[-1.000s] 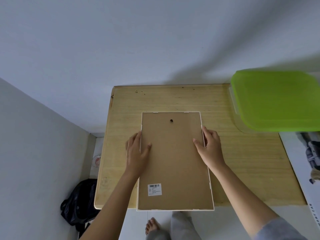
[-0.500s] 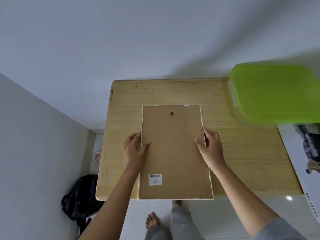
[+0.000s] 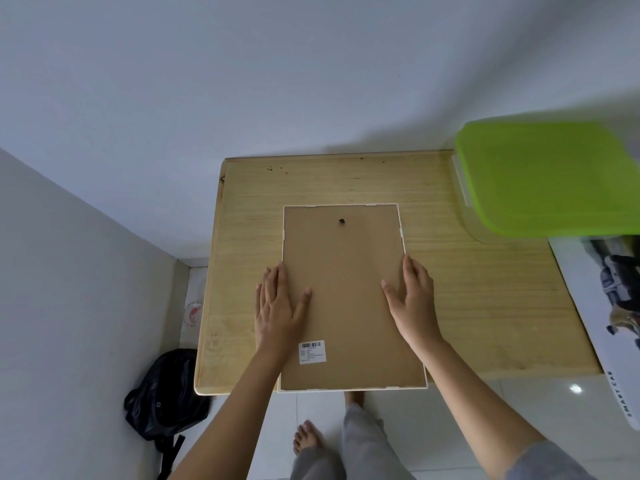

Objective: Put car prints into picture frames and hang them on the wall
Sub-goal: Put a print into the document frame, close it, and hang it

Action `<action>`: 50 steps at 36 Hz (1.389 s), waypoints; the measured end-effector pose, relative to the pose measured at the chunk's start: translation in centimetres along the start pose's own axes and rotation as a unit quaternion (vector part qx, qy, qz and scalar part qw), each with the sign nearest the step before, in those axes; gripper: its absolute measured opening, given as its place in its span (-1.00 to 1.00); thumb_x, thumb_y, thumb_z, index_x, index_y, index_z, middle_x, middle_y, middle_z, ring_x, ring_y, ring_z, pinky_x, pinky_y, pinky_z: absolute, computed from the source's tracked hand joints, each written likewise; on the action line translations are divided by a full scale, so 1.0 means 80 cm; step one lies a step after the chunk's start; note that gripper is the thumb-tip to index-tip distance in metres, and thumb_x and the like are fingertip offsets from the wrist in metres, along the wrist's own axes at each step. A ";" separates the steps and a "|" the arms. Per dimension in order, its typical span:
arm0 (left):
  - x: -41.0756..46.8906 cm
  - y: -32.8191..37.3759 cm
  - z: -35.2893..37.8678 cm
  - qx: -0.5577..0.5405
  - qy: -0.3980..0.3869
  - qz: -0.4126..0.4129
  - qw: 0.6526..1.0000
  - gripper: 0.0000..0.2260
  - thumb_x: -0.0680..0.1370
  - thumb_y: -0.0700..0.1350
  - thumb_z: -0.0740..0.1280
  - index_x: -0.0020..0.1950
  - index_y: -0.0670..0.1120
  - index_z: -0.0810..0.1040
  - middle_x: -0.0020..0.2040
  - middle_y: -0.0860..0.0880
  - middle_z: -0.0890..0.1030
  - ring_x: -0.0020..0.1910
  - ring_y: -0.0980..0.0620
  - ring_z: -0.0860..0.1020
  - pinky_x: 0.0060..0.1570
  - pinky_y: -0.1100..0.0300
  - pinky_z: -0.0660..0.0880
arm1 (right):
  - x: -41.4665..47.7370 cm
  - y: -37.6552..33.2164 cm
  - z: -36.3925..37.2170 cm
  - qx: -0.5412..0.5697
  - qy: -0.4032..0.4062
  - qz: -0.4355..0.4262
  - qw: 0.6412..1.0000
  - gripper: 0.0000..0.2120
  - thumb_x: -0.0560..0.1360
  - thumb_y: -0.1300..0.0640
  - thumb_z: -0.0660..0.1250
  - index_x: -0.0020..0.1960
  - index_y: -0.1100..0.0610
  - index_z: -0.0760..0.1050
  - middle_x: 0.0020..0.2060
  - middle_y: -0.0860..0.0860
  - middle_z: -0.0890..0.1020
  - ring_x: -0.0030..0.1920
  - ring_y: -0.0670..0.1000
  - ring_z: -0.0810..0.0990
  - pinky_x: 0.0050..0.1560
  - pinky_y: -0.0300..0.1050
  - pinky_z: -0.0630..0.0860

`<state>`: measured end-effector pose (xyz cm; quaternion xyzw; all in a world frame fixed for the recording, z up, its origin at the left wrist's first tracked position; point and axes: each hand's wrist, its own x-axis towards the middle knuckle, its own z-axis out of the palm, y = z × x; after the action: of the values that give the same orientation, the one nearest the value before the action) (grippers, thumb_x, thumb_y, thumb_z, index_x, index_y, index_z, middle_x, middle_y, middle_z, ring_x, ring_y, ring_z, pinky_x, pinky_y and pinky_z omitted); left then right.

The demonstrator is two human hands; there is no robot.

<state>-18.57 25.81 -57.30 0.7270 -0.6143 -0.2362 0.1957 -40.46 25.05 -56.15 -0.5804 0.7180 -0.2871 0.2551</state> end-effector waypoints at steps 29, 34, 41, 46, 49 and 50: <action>-0.036 -0.014 0.000 0.018 -0.014 0.017 1.000 -0.28 0.45 0.30 -0.21 0.53 -0.05 -0.06 0.54 0.02 0.04 0.51 0.10 -0.10 0.46 0.17 -0.21 | -0.034 -0.008 -0.010 0.102 0.024 0.110 0.988 -0.70 0.43 0.19 0.39 0.15 0.17 0.49 -0.04 0.11 0.46 0.00 0.04 0.44 0.04 -0.18 0.36; -0.034 -0.013 -0.001 0.009 -0.007 0.012 1.000 -0.30 0.46 0.28 -0.20 0.53 -0.05 -0.02 0.54 0.03 0.06 0.52 0.08 -0.07 0.46 0.15 -0.19 | -0.033 -0.005 -0.019 0.142 0.016 0.098 0.985 -0.64 0.49 0.13 0.32 0.28 0.11 0.46 0.00 0.07 0.55 0.01 0.00 0.51 0.13 -0.12 0.43; -0.037 -0.002 -0.010 0.003 0.001 0.003 1.000 -0.28 0.45 0.28 -0.23 0.52 -0.06 0.06 0.54 -0.02 0.08 0.52 0.03 -0.05 0.47 0.10 -0.14 | -0.035 -0.023 -0.023 0.214 0.032 0.077 0.973 -0.61 0.58 0.20 0.19 0.39 0.18 0.32 -0.18 -0.20 0.45 -0.27 -0.29 0.41 -0.10 -0.39 0.33; -0.022 0.031 -0.031 -0.035 0.014 0.039 0.999 -0.50 0.60 0.07 0.07 0.49 -0.11 0.18 0.52 -0.09 0.12 0.50 -0.06 0.05 0.44 -0.04 0.11 | -0.037 -0.060 -0.038 0.262 0.039 0.027 0.964 -0.61 0.57 0.23 0.20 0.39 0.18 0.33 -0.31 0.13 0.46 -0.38 -0.12 0.35 -0.36 -0.36 0.30; -0.001 0.072 -0.055 -0.100 0.056 0.095 0.989 -0.56 0.59 -0.12 0.21 0.46 -0.12 0.24 0.49 -0.12 0.19 0.46 -0.08 0.18 0.39 0.00 0.23 | -0.038 -0.086 -0.052 0.278 0.049 -0.014 0.959 -0.62 0.56 0.24 0.21 0.38 0.16 0.35 -0.20 0.11 0.56 -0.32 -0.06 0.42 -0.31 -0.30 0.39; 0.006 0.091 -0.067 -0.122 0.069 0.111 0.984 -0.56 0.59 -0.12 0.20 0.46 -0.12 0.24 0.47 -0.12 0.22 0.45 -0.06 0.21 0.38 0.10 0.21 | -0.037 -0.094 -0.057 0.278 0.053 -0.033 0.959 -0.63 0.56 0.23 0.21 0.37 0.14 0.35 -0.21 0.00 0.51 -0.34 -0.14 0.38 -0.31 -0.36 0.35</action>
<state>-21.19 24.09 -48.86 0.6400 -0.6425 -0.2351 0.3498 -37.92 27.26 -47.53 -0.4939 0.6027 -0.5142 0.3583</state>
